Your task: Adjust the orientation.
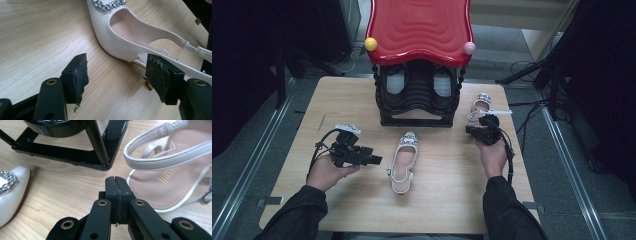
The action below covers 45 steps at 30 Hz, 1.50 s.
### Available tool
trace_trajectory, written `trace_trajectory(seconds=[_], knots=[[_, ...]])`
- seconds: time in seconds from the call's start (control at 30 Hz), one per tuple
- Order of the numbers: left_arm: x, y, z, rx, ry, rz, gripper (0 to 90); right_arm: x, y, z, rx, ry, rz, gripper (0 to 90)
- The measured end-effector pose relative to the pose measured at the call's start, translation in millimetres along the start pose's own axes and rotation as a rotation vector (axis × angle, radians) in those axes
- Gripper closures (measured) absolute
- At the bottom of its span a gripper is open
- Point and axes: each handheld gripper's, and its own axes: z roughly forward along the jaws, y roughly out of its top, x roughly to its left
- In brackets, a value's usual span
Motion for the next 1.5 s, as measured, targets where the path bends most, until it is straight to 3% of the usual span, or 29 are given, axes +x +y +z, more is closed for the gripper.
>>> trace_trajectory(seconds=[0.87,1.03,1.27,1.5], knots=[[1.3,10.6,4.1,0.012,-0.008,0.009,34.3,-27.3,-14.3,-26.7,0.001,-0.041,0.057,89.2],[1.3,10.3,3.4,0.014,-0.011,0.008,34.3,-23.6,-8.8,-28.3,-0.010,-0.016,0.045,85.1],[1.0,4.9,1.5,0.015,-0.002,0.005,34.4,-21.0,5.3,-31.9,-0.024,0.017,0.024,71.8],[0.4,-2.2,-2.3,0.018,0.007,0.000,34.4,-20.9,21.5,-30.7,-0.040,0.028,0.024,70.2]])
